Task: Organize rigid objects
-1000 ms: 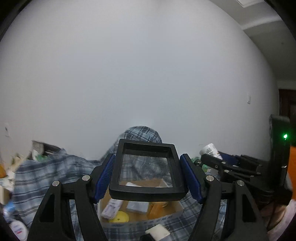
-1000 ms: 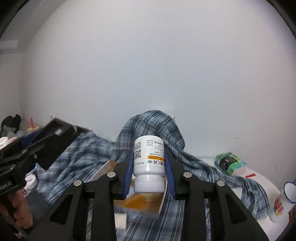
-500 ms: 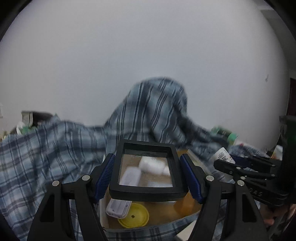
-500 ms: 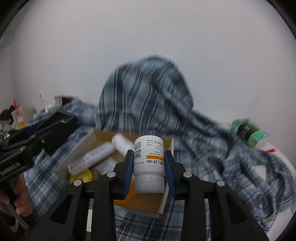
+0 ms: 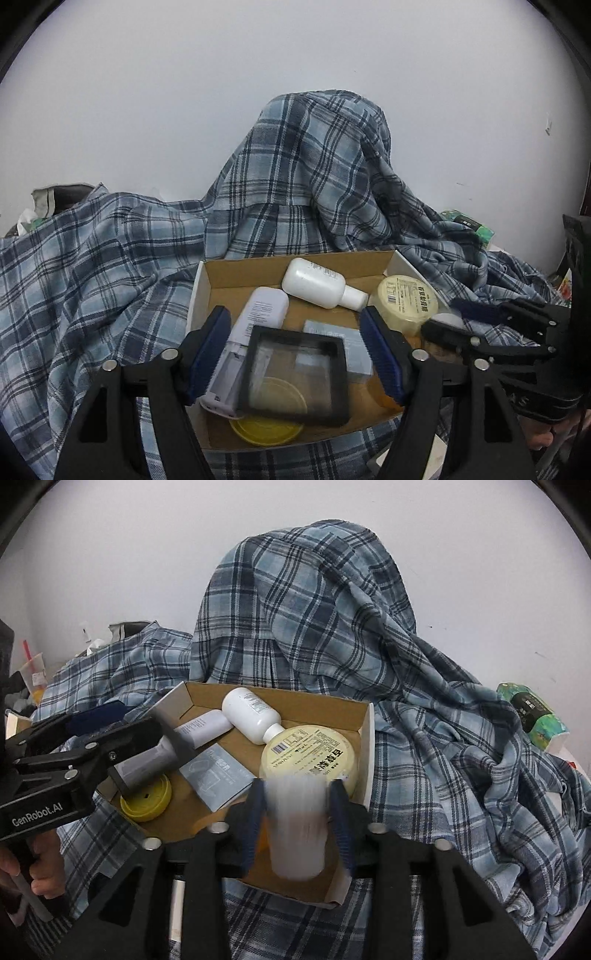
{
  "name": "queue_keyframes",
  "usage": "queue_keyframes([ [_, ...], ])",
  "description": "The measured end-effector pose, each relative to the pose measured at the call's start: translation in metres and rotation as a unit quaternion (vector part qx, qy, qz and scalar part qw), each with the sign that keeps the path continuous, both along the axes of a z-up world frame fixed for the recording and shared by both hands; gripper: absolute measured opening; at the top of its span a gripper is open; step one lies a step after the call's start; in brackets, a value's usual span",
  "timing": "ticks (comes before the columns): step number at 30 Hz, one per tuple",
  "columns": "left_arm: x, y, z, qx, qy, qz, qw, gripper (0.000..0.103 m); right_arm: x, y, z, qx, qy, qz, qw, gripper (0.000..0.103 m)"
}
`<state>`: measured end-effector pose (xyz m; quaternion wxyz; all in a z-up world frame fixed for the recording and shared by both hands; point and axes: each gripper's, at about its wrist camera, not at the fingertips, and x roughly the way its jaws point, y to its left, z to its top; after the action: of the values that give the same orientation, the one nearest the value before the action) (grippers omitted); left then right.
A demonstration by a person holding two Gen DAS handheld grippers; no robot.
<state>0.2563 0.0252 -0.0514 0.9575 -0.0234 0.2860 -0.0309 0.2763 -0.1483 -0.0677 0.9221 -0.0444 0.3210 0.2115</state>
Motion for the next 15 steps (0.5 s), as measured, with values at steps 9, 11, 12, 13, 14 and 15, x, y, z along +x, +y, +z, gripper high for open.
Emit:
queue_keyframes([
  [9, -0.017, 0.005, 0.028, 0.003, -0.053, 0.018, 0.9984, 0.089, -0.006, -0.018, 0.024, 0.037, -0.040, -0.038, 0.998, 0.076],
  [11, -0.028, 0.007, 0.042, -0.001, -0.072, 0.016, 0.9972, 0.089, -0.012, -0.020, 0.035, 0.035, -0.048, -0.048, 0.997, 0.076],
  [12, -0.035, 0.006, 0.051, 0.000, -0.086, 0.016, 0.9961, 0.089, -0.018, -0.022, 0.042, 0.034, -0.058, -0.051, 0.996, 0.076],
  [13, -0.044, 0.005, 0.060, 0.005, -0.101, 0.016, 0.9947, 0.089, -0.026, -0.022, 0.053, 0.037, -0.071, -0.050, 0.996, 0.076],
  [14, -0.053, 0.002, 0.070, 0.011, -0.116, 0.014, 0.9931, 0.089, -0.034, -0.022, 0.062, 0.040, -0.081, -0.047, 0.995, 0.076],
  [15, -0.062, -0.001, 0.079, 0.014, -0.130, 0.012, 0.9913, 0.089, -0.040, -0.022, 0.070, 0.044, -0.090, -0.043, 0.994, 0.076],
])
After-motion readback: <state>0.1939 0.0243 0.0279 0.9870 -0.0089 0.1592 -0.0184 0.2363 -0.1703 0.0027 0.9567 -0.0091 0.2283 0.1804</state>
